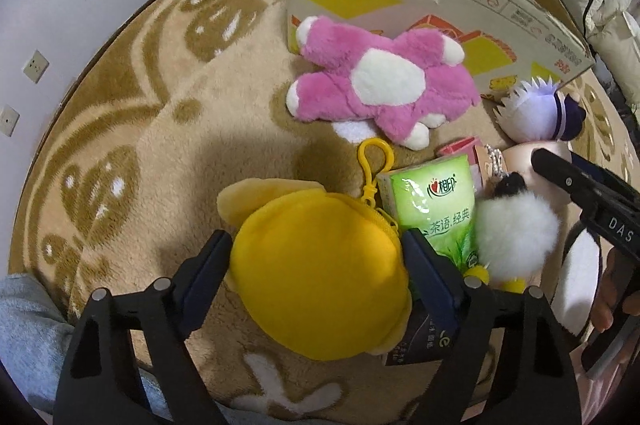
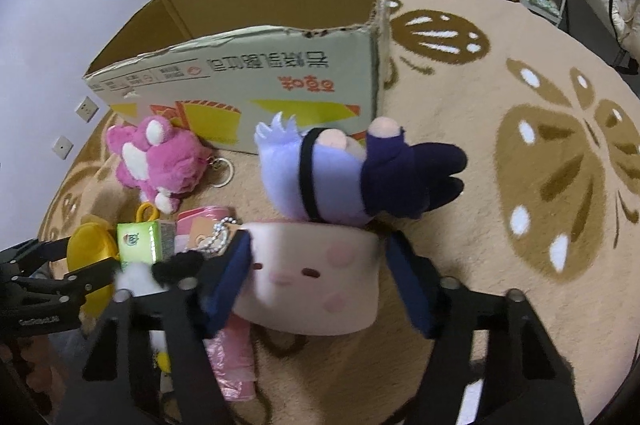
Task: Organize soft objects
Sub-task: 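Grasp the pink-and-white cube plush with the right tool while the left tool grasps the yellow plush, then lift both held plushes and carry them over the open cardboard box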
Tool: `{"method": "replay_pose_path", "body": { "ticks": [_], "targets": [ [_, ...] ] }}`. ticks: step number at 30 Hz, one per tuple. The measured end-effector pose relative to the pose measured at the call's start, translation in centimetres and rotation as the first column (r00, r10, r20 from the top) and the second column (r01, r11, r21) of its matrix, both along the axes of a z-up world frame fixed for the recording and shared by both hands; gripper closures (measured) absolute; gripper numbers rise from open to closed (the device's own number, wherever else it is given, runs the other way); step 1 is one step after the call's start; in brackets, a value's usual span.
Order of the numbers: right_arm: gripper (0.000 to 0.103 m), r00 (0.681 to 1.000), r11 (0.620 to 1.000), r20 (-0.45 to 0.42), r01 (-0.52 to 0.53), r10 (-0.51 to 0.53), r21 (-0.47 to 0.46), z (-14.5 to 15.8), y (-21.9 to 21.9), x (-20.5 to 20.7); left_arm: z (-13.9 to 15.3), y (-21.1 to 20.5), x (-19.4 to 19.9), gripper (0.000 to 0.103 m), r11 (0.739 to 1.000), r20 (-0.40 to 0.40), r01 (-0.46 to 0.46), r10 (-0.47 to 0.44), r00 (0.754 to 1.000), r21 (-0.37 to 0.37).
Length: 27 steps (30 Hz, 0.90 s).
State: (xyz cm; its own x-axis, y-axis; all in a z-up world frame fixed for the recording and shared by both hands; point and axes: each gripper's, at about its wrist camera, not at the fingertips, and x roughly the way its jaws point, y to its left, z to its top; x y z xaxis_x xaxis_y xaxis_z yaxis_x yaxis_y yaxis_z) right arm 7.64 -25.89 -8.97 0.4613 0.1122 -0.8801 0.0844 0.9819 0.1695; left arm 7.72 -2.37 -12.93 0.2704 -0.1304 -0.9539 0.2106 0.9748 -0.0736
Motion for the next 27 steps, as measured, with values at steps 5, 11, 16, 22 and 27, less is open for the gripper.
{"method": "replay_pose_path", "body": {
  "ticks": [5, 11, 16, 22, 27],
  "targets": [
    [0.045, 1.000, 1.000, 0.003, -0.014, 0.014, -0.010, 0.2, 0.6, -0.4, -0.2, -0.3, 0.1, 0.026, 1.000, -0.003, 0.018, -0.018, 1.000, -0.003],
    [0.052, 1.000, 1.000, 0.009, -0.019, 0.019, -0.017, 0.8, 0.8, -0.7, -0.1, -0.4, -0.5, 0.036, 0.999, 0.013, 0.031, -0.032, 0.999, 0.021],
    [0.056, 0.999, 0.999, 0.024, -0.025, 0.026, -0.043, 1.3, 1.0, -1.0, 0.3, -0.5, -0.8, 0.040, 0.999, 0.035, 0.036, -0.037, 0.999, 0.027],
    [0.058, 0.998, 0.999, 0.060, -0.016, 0.018, -0.047, 2.3, 0.9, -1.4, 2.2, -0.5, -1.7, 0.040, 0.998, 0.120, 0.024, -0.030, 0.992, 0.051],
    [0.059, 0.992, 0.998, 0.127, -0.013, 0.020, -0.061, 3.9, 1.1, -2.2, 4.9, -0.3, -2.3, 0.041, 0.999, 0.243, -0.001, -0.010, 0.970, 0.049]
  ]
}}
